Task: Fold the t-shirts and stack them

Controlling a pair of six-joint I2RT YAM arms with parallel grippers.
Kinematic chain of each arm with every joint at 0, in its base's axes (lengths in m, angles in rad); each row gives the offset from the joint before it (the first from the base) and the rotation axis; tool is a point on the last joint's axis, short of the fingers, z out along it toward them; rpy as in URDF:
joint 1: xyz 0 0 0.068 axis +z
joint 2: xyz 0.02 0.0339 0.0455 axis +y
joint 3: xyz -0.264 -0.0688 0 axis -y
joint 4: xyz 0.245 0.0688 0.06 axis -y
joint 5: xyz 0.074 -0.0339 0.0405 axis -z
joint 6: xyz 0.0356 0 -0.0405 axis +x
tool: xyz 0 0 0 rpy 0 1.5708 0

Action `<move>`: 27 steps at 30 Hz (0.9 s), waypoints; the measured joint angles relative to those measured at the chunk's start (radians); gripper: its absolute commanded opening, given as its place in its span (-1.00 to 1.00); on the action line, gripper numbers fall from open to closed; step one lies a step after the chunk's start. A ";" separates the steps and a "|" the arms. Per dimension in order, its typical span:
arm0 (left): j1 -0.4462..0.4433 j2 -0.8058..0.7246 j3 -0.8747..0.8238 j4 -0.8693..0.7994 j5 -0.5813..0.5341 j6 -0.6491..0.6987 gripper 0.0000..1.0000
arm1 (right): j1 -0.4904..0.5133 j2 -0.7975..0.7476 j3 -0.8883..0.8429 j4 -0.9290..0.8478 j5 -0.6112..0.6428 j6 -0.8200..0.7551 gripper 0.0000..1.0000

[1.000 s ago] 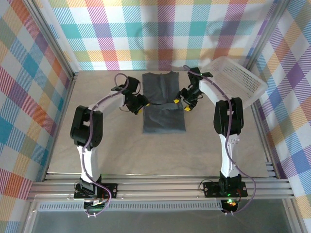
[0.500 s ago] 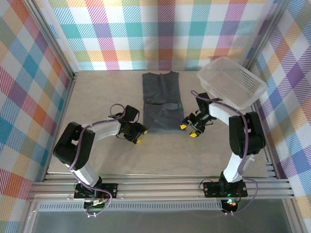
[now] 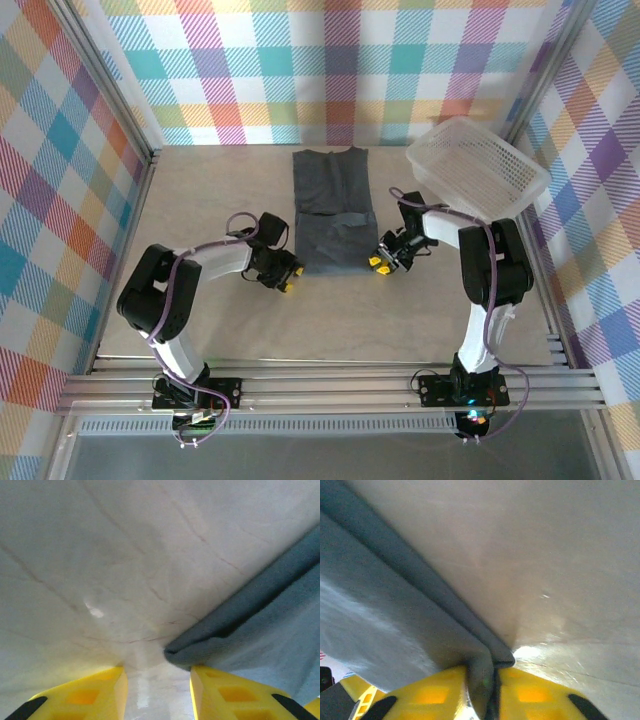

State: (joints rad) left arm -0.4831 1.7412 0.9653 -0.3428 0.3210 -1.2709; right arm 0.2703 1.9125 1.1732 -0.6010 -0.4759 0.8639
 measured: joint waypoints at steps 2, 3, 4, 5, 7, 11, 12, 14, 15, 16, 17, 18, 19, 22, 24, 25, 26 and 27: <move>-0.004 0.018 0.013 0.032 0.001 -0.001 -0.52 | 0.004 0.004 0.019 0.007 0.003 0.005 -0.91; -0.007 0.026 0.018 0.054 -0.001 0.001 -0.59 | 0.006 0.004 0.027 0.009 0.006 0.006 -0.97; -0.011 0.035 0.020 0.090 -0.008 0.003 -0.68 | 0.009 0.004 0.036 0.009 0.010 0.007 -1.00; -0.013 0.046 0.026 0.126 -0.014 0.002 -0.76 | 0.012 0.004 0.048 0.006 0.018 0.011 -1.00; -0.013 0.051 0.029 0.171 -0.027 0.005 -0.95 | 0.018 0.003 0.063 0.005 0.027 0.008 -1.00; -0.013 0.046 0.031 0.209 -0.054 0.018 -1.00 | 0.024 0.002 0.072 -0.013 0.047 -0.002 -1.00; -0.013 0.041 0.031 0.207 -0.060 0.023 -1.00 | 0.025 -0.001 0.072 -0.022 0.052 -0.008 -1.00; -0.013 0.025 0.031 0.201 -0.069 0.030 -1.00 | 0.025 -0.010 0.072 -0.039 0.063 -0.015 -1.00; -0.013 0.010 0.031 0.190 -0.072 0.034 -1.00 | 0.026 -0.019 0.072 -0.048 0.069 -0.019 -1.00; -0.013 -0.006 0.031 0.180 -0.072 0.038 -1.00 | 0.026 -0.033 0.071 -0.058 0.074 -0.021 -1.00; -0.013 -0.026 0.031 0.168 -0.072 0.042 -1.00 | 0.026 -0.050 0.068 -0.065 0.077 -0.027 -1.00; -0.013 -0.045 0.029 0.158 -0.071 0.049 -1.00 | 0.026 -0.066 0.065 -0.071 0.080 -0.032 -1.00; -0.013 -0.067 0.019 0.158 -0.070 0.056 -1.00 | 0.026 -0.084 0.061 -0.077 0.082 -0.036 -1.00; -0.019 -0.152 -0.054 0.150 -0.060 0.066 -1.00 | 0.037 -0.136 0.025 -0.081 0.082 -0.046 -1.00; -0.031 -0.206 -0.113 0.134 -0.050 0.068 -1.00 | 0.056 -0.163 -0.006 -0.089 0.082 -0.051 -1.00; -0.040 -0.234 -0.150 0.122 -0.046 0.070 -1.00 | 0.067 -0.175 -0.026 -0.098 0.082 -0.054 -1.00; -0.052 -0.259 -0.180 0.110 -0.042 0.071 -1.00 | 0.080 -0.190 -0.046 -0.102 0.082 -0.056 -1.00; -0.066 -0.287 -0.211 0.097 -0.034 0.071 -1.00 | 0.093 -0.206 -0.066 -0.111 0.082 -0.057 -1.00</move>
State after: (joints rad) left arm -0.5488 1.4540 0.7547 -0.2462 0.2867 -1.1999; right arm 0.3634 1.7065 1.1072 -0.7116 -0.3939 0.8070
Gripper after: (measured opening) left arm 0.053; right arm 0.057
